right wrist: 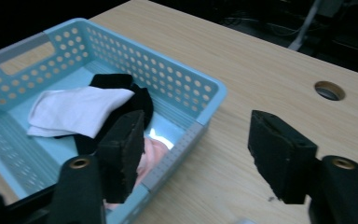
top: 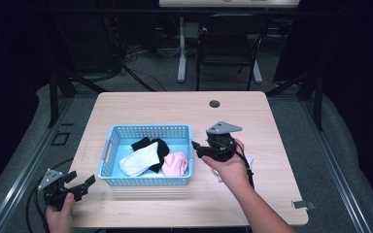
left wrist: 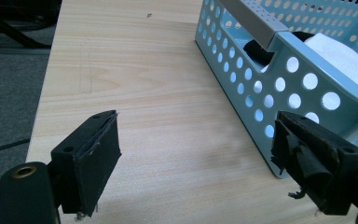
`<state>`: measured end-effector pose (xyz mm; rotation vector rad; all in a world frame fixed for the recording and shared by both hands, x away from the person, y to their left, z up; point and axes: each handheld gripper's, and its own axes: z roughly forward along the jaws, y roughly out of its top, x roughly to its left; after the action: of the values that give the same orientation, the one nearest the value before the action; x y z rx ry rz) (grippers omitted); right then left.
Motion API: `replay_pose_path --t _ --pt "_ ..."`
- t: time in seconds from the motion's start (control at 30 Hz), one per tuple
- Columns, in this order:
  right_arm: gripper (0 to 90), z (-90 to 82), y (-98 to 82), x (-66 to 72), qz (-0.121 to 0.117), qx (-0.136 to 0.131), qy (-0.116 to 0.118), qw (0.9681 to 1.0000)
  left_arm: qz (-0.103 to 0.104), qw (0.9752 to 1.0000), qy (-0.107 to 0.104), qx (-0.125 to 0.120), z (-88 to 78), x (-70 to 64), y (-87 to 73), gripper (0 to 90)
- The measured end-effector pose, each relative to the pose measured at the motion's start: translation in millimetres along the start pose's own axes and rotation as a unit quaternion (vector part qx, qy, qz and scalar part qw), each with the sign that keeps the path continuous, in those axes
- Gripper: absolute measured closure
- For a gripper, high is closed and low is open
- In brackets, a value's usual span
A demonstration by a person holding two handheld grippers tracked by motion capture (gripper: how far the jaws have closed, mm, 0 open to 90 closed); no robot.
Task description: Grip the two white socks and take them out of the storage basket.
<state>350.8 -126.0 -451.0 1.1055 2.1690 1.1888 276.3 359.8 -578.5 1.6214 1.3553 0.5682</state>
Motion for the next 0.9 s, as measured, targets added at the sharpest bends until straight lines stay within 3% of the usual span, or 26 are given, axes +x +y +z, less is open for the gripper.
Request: replay_pose_path --t 0.13,0.27,0.3,0.53,0.73,0.77,0.87,0.9 --pt "46.4 8.8 14.4 11.5 -0.003 0.005 0.010 0.9999 0.000 1.0000 0.000 0.000 0.2 -0.1 0.0 15.3" --pt "45.4 16.2 20.5 19.4 -0.008 0.015 0.016 0.9997 0.000 1.0000 0.000 0.000 0.2 0.1 0.0 15.3" --pt "44.9 20.7 24.1 24.6 -0.027 0.026 0.010 0.9993 0.000 1.0000 0.000 0.000 0.1 0.1 0.0 15.3" --pt "47.5 36.4 31.3 39.6 -0.040 0.062 0.026 0.9970 0.000 1.0000 -0.001 -0.001 0.2 0.1 0.1 15.3" --pt "57.4 57.6 33.6 48.5 -0.017 0.086 0.056 0.9946 -0.001 1.0000 -0.001 -0.003 0.9 -0.3 -0.1 15.3" --pt "58.3 65.9 33.9 51.3 -0.006 0.108 0.064 0.9921 0.000 1.0000 -0.002 -0.003 0.9 -0.2 -0.1 15.3" --pt "58.4 74.1 33.7 54.6 0.001 0.122 0.064 0.9905 0.000 1.0000 -0.002 0.000 0.5 0.0 0.1 15.3" --pt "58.7 82.4 33.7 57.9 0.007 0.135 0.066 0.9886 0.000 1.0000 -0.002 0.000 0.4 0.2 0.1 15.3"
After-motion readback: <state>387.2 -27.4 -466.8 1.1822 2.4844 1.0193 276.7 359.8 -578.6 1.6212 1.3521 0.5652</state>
